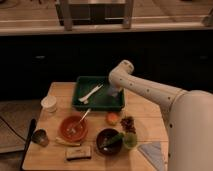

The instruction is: Wipe tray with sponge

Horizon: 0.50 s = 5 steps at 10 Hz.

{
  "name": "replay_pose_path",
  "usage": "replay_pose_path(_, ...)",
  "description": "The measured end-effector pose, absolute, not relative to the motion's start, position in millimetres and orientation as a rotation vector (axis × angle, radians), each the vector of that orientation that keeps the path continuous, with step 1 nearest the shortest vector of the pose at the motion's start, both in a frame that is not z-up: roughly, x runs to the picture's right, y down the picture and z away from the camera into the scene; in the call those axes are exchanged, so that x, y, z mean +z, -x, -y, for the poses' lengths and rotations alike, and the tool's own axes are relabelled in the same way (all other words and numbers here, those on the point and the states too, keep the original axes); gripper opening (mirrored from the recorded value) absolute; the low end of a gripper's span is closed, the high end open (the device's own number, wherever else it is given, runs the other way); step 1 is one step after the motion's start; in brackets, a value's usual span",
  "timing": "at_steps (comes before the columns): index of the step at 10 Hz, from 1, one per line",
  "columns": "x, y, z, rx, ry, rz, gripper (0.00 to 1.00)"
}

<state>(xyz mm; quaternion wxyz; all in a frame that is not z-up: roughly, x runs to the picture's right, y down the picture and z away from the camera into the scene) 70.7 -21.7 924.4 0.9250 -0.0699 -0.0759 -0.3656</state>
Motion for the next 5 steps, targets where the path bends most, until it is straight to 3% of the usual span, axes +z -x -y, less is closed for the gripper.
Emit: replay_pose_path(5, 925.7, -65.1, 16.0, -0.795, 0.127, 0.187, 0.00)
